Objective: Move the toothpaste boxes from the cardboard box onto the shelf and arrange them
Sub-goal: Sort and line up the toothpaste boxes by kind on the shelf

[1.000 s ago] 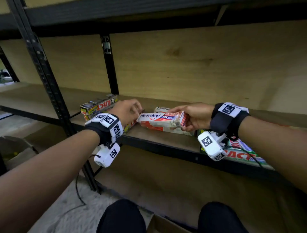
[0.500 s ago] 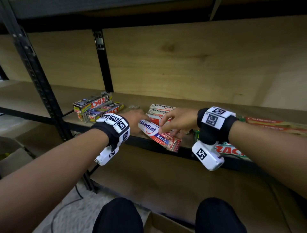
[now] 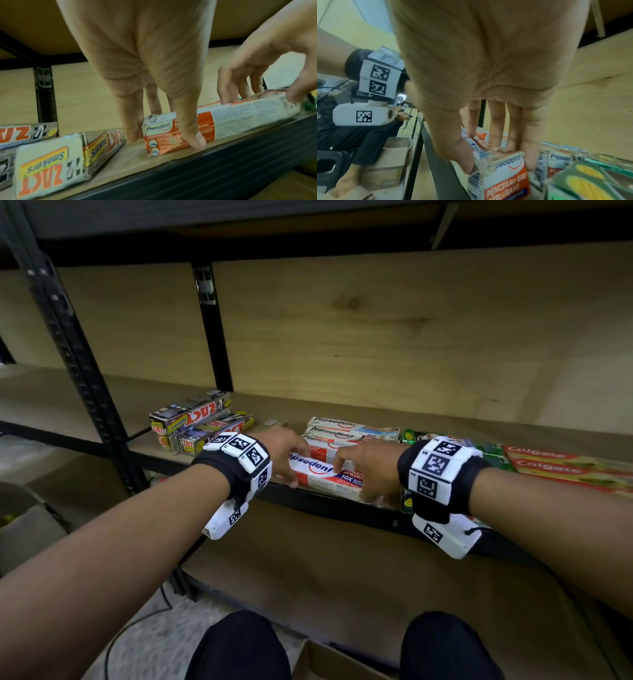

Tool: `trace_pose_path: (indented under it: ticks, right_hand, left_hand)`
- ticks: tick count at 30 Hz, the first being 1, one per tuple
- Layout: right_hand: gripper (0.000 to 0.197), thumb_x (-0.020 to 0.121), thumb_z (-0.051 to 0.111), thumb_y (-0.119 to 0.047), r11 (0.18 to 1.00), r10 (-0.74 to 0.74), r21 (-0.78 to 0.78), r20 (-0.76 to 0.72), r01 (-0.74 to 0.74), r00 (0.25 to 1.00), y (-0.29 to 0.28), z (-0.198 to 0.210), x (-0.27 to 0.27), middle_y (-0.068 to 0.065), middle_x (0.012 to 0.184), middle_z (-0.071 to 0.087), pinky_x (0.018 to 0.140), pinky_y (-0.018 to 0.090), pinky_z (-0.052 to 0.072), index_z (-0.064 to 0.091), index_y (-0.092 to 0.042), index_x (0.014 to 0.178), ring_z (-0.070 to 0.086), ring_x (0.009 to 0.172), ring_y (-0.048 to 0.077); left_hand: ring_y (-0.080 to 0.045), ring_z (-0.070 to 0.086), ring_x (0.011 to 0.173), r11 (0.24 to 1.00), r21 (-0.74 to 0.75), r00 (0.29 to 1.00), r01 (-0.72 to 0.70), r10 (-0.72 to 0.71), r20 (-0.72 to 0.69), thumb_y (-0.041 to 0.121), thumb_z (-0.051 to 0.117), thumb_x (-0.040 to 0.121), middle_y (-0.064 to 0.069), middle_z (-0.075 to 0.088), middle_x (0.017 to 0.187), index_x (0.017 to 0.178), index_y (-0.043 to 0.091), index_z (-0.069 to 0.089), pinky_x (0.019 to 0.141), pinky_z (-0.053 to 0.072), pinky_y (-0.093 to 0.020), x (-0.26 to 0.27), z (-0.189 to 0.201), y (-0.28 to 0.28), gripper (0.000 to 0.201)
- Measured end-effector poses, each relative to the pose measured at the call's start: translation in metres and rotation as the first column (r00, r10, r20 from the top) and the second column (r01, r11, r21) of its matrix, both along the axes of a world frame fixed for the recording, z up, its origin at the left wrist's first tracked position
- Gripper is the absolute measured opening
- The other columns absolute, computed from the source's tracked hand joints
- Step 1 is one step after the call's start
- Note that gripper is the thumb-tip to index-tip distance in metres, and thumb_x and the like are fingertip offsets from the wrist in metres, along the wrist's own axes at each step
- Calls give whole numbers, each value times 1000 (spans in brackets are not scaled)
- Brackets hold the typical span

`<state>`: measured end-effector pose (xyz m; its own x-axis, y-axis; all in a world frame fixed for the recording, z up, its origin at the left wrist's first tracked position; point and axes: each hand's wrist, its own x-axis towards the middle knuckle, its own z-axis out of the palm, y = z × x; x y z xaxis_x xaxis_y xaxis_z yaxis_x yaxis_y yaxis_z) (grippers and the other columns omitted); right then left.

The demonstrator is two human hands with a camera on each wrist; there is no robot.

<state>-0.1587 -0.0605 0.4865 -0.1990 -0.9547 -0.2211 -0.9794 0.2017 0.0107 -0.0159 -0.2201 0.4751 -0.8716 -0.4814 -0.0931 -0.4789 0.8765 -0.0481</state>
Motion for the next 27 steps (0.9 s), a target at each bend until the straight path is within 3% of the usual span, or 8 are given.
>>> trace_pose_path:
  ticks: [4,6,8,10,13,16,21,27]
  right_hand:
    - [57,78,78,-13,1000,5,-8,16,-5,1000,-8,-1,-15,-9,116,57,68,28,52,56,-42,122,58,93,15]
    - [49,79,80,-18,1000,18,21,69,-19,997,-12,6,-20,-13,104,62,72,30,57,63,-43,117,64,90,16]
    - [27,85,75,-27,999,30,17,157,-33,987,-18,17,-25,-15,90,66,77,32,58,71,-37,110,68,85,16]
    - [18,90,68,-41,1000,13,-25,217,-8,976,-27,29,-32,-11,91,72,75,33,60,74,-33,105,69,83,15]
    - [36,87,62,-60,993,-49,-97,165,66,985,-52,36,-48,-11,103,71,69,25,53,73,-33,107,67,89,12]
    - [48,83,58,-70,984,-126,-114,89,135,988,-77,27,-69,-11,128,65,97,34,47,71,-36,115,60,113,18]
    - [58,89,59,-60,979,-198,-27,70,201,978,-95,11,-89,-6,152,44,113,37,31,51,-35,141,42,138,22]
    - [62,89,66,-51,982,-182,53,12,181,983,-109,9,-93,-8,156,37,113,31,28,46,-36,146,37,142,20]
  left_hand:
    - [-14,53,119,984,179,990,-26,50,-132,46,84,69,9,58,131,129,30,60,95,41,-26,7,-6,-4,67]
    - [-11,55,114,963,268,982,-40,87,-168,47,84,68,10,61,126,120,32,65,92,42,-26,9,-9,-9,57]
    - [-9,56,109,946,321,978,-52,113,-174,48,84,67,13,62,123,116,34,66,87,42,-25,9,-9,-11,54]
    - [-7,55,108,940,334,977,-63,126,-170,53,83,66,17,60,118,117,34,66,86,41,-24,7,-7,-11,57]
    - [-9,56,107,944,313,970,-103,165,-178,66,81,57,17,59,115,113,36,66,93,45,-29,4,-8,-8,65]
    - [-9,58,103,939,332,952,-92,181,-247,67,81,54,16,63,114,105,36,68,91,48,-30,7,-13,-8,61]
    - [-5,52,104,922,387,955,-17,130,-268,56,80,67,22,58,115,114,39,67,86,39,-27,15,-13,-9,52]
    - [-4,52,120,920,391,979,19,63,-195,58,79,67,23,59,129,118,45,66,105,41,-34,3,-10,-6,55]
